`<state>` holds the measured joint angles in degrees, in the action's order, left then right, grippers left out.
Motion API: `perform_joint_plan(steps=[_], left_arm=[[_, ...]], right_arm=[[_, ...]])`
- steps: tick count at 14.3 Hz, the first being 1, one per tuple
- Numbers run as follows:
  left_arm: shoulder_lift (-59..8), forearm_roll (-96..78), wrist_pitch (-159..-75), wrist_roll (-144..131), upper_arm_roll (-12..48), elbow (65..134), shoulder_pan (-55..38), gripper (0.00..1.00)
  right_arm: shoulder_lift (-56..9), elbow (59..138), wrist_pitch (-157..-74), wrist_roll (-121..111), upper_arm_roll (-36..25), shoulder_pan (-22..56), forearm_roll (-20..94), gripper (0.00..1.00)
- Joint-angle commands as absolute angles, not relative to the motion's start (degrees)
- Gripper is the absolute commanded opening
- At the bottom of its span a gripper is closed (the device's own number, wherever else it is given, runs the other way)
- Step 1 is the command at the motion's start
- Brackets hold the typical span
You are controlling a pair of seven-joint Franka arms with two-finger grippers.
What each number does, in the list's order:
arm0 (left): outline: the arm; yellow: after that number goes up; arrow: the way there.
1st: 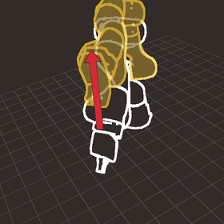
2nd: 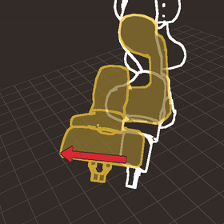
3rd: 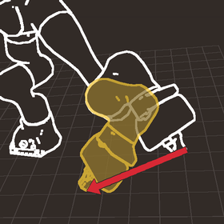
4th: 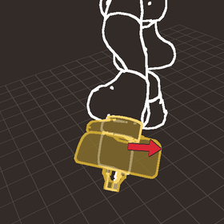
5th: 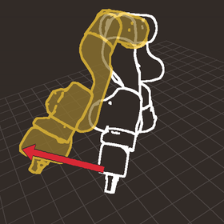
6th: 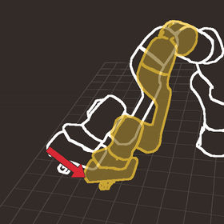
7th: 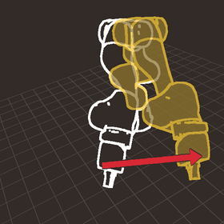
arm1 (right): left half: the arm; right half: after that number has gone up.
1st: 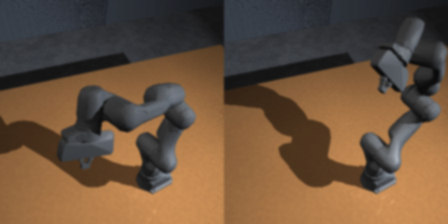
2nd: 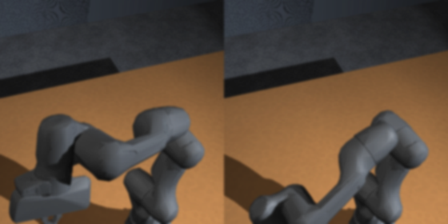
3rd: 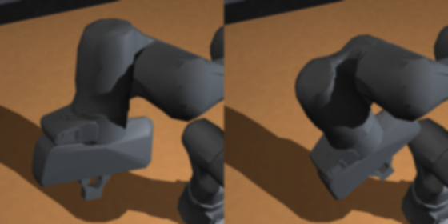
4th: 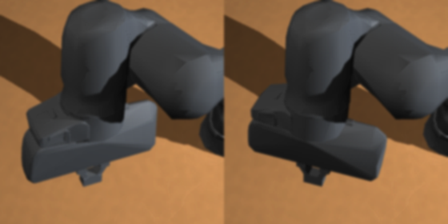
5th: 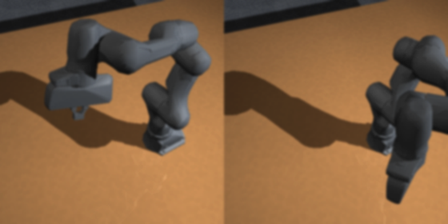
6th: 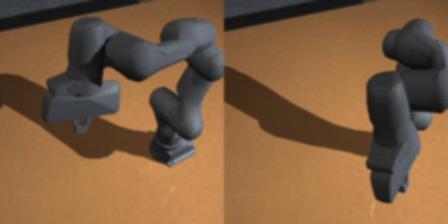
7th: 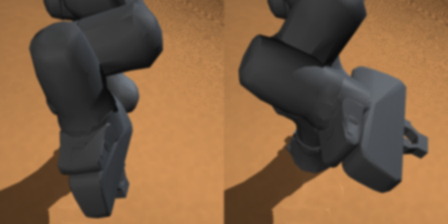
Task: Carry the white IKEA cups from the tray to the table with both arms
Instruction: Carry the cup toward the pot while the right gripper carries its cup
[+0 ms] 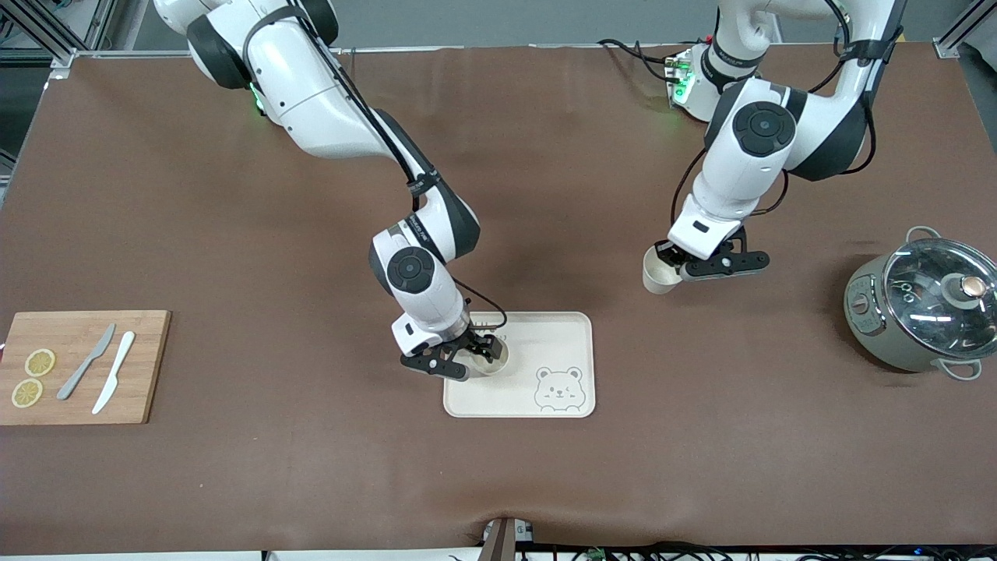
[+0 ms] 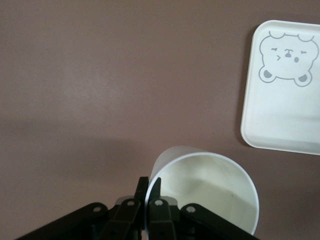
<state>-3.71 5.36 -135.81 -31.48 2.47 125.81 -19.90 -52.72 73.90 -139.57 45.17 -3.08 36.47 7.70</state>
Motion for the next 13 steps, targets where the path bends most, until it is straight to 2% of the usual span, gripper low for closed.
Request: perform_joint_plan(steps=[1, 2, 6, 11, 13], left_arm=[[-0.79, 5.71, -141.58, -29.71, 3.16, 132.26, -18.46, 0.00], [-1.05, 5.63, -141.77, -29.53, 3.16, 132.62, -18.02, 0.00], [-1.41, 5.62, -142.12, -27.52, 2.99, 134.12, -17.40, 0.00], [-1.05, 6.42, -147.73, -19.61, 3.08, 138.25, -11.79, 0.00], [-1.32, 6.42, -148.53, -16.80, 3.08, 138.78, -10.38, 0.00]], right_arm=[[-53.61, 72.33, -139.66, 46.58, -3.69, 37.09, 6.68, 0.73], [-53.61, 72.33, -139.66, 46.58, -3.69, 37.18, 6.68, 0.59], [-53.61, 72.33, -139.66, 46.58, -3.69, 37.09, 6.68, 0.23], [-53.61, 72.33, -139.66, 46.58, -3.69, 37.09, 6.77, 0.00], [-53.53, 72.25, -139.66, 46.58, -3.60, 37.09, 6.94, 0.00]])
